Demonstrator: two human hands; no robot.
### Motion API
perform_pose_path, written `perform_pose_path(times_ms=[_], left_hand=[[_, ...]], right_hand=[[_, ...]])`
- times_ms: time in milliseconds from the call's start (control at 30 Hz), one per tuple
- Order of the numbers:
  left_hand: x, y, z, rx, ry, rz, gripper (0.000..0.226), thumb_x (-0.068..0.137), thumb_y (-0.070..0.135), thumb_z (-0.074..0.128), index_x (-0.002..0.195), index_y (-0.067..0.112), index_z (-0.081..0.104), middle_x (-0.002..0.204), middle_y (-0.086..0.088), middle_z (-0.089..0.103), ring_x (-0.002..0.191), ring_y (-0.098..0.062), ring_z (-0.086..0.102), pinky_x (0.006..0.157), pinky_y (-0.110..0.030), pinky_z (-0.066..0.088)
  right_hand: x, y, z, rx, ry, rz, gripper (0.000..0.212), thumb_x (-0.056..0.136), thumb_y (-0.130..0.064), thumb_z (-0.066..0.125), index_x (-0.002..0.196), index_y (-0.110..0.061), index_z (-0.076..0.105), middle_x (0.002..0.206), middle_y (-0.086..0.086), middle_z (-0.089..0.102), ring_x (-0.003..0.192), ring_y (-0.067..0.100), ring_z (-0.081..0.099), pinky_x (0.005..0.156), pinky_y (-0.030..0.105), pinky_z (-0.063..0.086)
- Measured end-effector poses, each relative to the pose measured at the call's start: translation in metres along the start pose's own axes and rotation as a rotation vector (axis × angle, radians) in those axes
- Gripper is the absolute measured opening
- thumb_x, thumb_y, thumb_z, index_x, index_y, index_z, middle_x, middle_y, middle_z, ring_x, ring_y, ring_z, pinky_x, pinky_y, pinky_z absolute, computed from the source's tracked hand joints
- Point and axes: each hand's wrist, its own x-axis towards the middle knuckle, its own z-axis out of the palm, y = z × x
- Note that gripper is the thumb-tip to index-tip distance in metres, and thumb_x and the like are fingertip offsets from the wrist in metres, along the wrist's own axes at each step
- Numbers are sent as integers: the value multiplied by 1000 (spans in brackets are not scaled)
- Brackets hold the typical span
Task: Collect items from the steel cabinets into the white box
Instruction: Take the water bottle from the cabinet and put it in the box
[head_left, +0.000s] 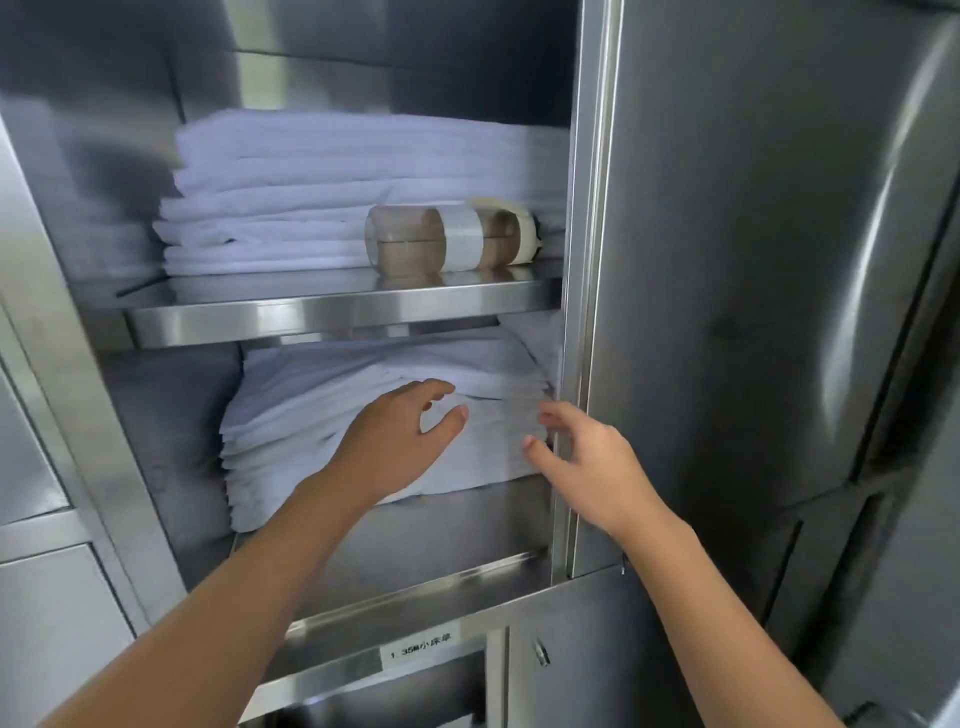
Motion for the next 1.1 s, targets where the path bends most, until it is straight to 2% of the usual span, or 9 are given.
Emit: perform_pose_path(times_ms=[200,333,567,733,867,1000,1100], left_hand=[[26,5,-38,22,53,65,48,92,62,48,132,36,55,132,16,59,116,-4,56,98,-32,46],[39,11,-46,26,54,106,49,93,58,50,133,29,57,134,10,60,120,-10,56,100,-33,46],[87,33,-71,87,115,224,42,92,53,54,127,31,61,120,9,66,110,-8,60,92,-31,48],[141,39,-92,221,143,302,41,92,51,53,125,28,62,110,6,69,101,-16,62,86,-36,51],[189,31,-100,385,158,313,48,89,52,50,127,24,60,121,2,66,111,-23,57,95,-41,44],[223,22,-100,454,119,300,50,90,49,54,133,23,55,123,-1,63,115,-25,51,95,-40,40],[240,17,-99,474,86,253,58,85,53,59,133,21,54,122,-3,63,112,-28,55,94,-41,42]], right_hand=[[32,-33,-3,23,21,-101,50,92,-52,62,136,-26,57,135,-8,65,126,15,60,103,39,50],[44,-43,-3,39,34,-121,55,92,-53,62,139,-26,56,138,-9,63,127,13,59,105,38,49],[68,-53,-7,68,71,-113,53,92,-49,63,140,-28,55,136,-12,64,126,9,59,104,34,48],[86,-59,-18,66,80,-96,54,93,-50,62,143,-30,53,138,-14,63,128,7,57,106,33,48],[95,-58,-26,60,79,-74,55,92,-54,61,143,-33,52,138,-16,62,130,7,56,108,35,47],[96,-54,-32,37,97,-47,50,93,-52,61,140,-38,52,135,-20,62,128,5,56,104,27,46],[96,-51,-33,34,95,-38,49,94,-51,61,141,-39,52,134,-23,61,127,2,55,98,20,42]])
